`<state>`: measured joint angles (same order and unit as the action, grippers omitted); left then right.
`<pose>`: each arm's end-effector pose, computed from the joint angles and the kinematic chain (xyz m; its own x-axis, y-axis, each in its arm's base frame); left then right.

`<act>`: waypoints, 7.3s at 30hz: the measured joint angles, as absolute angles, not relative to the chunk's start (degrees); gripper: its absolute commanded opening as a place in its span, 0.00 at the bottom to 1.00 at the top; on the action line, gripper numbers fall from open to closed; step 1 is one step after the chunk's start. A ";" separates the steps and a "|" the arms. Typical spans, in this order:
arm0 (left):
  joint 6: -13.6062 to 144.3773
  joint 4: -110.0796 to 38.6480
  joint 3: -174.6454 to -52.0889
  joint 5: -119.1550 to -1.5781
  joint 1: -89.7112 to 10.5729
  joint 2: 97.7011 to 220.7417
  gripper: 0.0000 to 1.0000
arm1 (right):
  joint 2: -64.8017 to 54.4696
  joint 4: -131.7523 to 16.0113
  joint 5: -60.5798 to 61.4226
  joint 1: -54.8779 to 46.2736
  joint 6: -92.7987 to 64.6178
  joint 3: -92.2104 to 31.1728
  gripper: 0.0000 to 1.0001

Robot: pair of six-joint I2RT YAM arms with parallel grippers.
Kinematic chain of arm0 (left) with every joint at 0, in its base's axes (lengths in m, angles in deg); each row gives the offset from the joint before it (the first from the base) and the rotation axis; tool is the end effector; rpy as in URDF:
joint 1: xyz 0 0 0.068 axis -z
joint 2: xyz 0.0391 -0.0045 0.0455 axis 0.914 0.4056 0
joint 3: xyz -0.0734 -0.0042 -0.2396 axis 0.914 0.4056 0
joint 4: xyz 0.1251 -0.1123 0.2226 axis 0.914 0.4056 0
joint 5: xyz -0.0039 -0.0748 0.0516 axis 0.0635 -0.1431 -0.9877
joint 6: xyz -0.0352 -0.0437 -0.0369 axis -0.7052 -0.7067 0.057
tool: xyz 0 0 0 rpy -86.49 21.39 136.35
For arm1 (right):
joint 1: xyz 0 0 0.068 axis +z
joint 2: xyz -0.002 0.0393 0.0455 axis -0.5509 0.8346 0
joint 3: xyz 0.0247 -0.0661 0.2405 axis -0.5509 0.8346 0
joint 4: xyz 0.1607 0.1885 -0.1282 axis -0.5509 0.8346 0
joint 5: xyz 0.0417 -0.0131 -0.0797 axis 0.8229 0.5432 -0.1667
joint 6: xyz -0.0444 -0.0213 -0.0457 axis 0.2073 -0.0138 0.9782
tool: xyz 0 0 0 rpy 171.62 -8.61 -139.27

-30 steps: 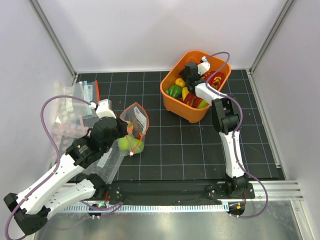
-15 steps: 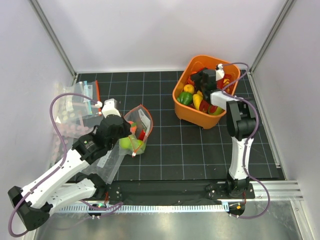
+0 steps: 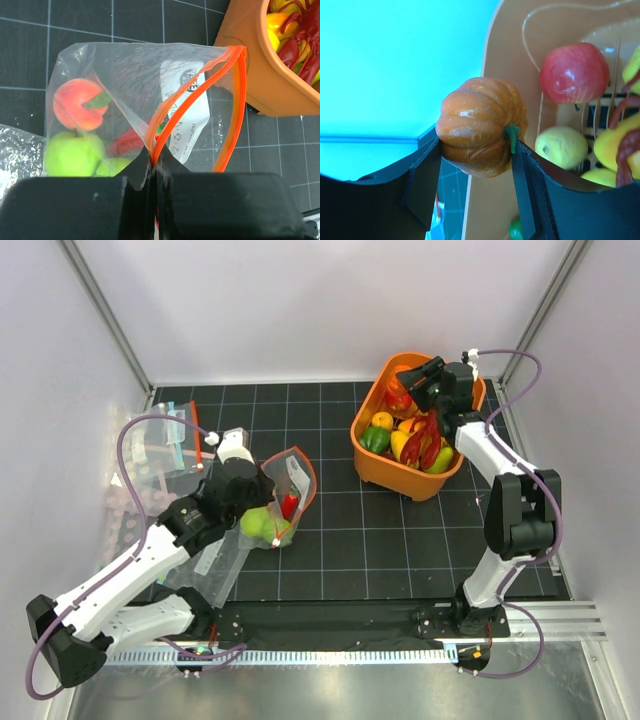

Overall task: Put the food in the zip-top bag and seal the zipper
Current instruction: Pick up the fake vegetable from the bin, then place the fake vegetable in the zipper food storage bag, then pick up the fake vegetable from the bin, then place the fake vegetable in the zipper food storage bag.

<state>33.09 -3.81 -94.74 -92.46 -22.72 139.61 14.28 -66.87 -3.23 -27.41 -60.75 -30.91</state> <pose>0.2000 -0.1589 0.2971 -0.5407 -0.3614 -0.7596 0.0056 0.9014 -0.4329 0.4483 0.0510 0.2604 -0.3016 0.7743 -0.5563 0.1197 0.6097 0.7836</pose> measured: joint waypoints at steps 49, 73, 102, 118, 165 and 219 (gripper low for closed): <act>25.46 -1.93 -114.93 -80.53 -22.72 160.15 0.00 | -17.15 -35.44 14.54 -3.10 -49.95 -23.55 0.01; 21.92 3.23 -120.33 -80.77 -22.72 161.22 0.00 | -5.50 -10.46 16.77 -10.80 -54.48 -54.34 0.67; 24.26 8.04 -119.61 -85.14 -22.72 157.68 0.00 | 5.10 -24.10 27.65 -26.14 -85.88 -41.80 0.01; 27.95 8.41 -120.27 -85.23 -23.81 158.58 0.01 | 22.44 -14.72 7.17 -27.54 -67.61 -56.73 0.76; 32.91 11.58 -125.27 -84.27 -25.60 162.55 0.01 | 27.25 -10.30 -3.58 -19.74 -58.04 -62.63 0.34; 28.91 14.94 -137.58 -65.27 -32.31 173.77 0.00 | -4.53 -24.05 -6.09 4.50 -47.18 -42.19 0.73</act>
